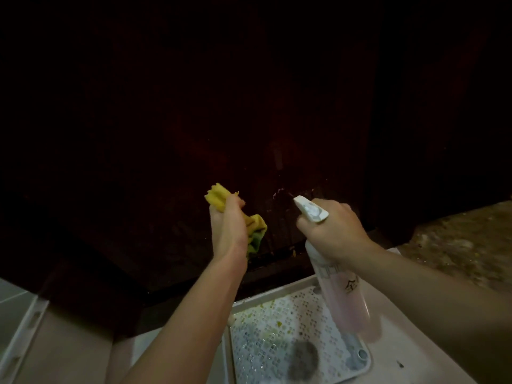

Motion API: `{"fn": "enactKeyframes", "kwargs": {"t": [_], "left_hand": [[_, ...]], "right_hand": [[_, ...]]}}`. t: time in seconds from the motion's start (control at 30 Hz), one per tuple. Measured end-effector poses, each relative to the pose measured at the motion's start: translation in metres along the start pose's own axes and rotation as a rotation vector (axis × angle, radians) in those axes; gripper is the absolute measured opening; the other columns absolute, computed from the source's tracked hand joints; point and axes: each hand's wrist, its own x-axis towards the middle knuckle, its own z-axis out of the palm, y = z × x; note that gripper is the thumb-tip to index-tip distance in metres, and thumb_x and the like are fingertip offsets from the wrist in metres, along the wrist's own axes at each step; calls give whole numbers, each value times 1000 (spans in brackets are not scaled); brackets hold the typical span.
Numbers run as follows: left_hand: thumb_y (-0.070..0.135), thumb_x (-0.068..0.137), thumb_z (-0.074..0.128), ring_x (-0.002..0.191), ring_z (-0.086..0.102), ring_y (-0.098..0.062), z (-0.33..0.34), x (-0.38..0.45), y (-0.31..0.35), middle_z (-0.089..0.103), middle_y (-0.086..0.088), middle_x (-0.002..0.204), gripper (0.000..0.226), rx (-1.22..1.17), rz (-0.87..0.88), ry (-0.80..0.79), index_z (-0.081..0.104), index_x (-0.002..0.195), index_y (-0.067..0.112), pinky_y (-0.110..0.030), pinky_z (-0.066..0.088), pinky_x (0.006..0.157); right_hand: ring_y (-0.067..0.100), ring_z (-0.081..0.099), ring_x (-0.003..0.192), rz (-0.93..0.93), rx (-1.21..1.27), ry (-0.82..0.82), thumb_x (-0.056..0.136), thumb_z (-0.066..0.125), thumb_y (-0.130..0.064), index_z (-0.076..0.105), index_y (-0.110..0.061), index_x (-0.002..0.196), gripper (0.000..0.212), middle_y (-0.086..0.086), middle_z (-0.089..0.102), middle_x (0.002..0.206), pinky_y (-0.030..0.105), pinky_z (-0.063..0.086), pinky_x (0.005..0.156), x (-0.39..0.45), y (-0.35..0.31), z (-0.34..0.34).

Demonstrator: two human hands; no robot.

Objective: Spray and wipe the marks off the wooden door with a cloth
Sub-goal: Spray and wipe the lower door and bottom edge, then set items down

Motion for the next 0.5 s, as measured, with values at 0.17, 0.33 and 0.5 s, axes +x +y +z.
{"fn": "enactKeyframes", "kwargs": {"t": [0.17, 0.33, 0.5], "left_hand": [[49, 92, 33, 88, 60, -15, 8, 2, 2, 51, -1, 119, 28, 282, 113, -70, 56, 97, 33, -33, 52, 72], [16, 87, 63, 95, 49, 2, 1, 3, 9, 27, 7, 119, 44, 695, 785, 31, 42, 125, 23, -8, 46, 70], [10, 75, 79, 96, 45, 3, 13, 5, 25, 39, -14, 124, 48, 799, 1269, -9, 50, 114, 14, -9, 47, 78]], "right_hand": [[16, 47, 57, -7, 70, -86, 79, 61, -24, 43, -21, 61, 26, -4, 49, 60, 31, 34, 53, 1, 7, -2], [14, 50, 59, -92, 50, -121, 81, 63, -25, 44, -23, 65, 25, -4, 51, 65, 31, 39, 55, -2, 17, -6], [14, 47, 60, -127, 65, -60, 82, 64, -22, 41, -28, 65, 29, -6, 49, 67, 28, 33, 55, -5, 26, 1]]}}
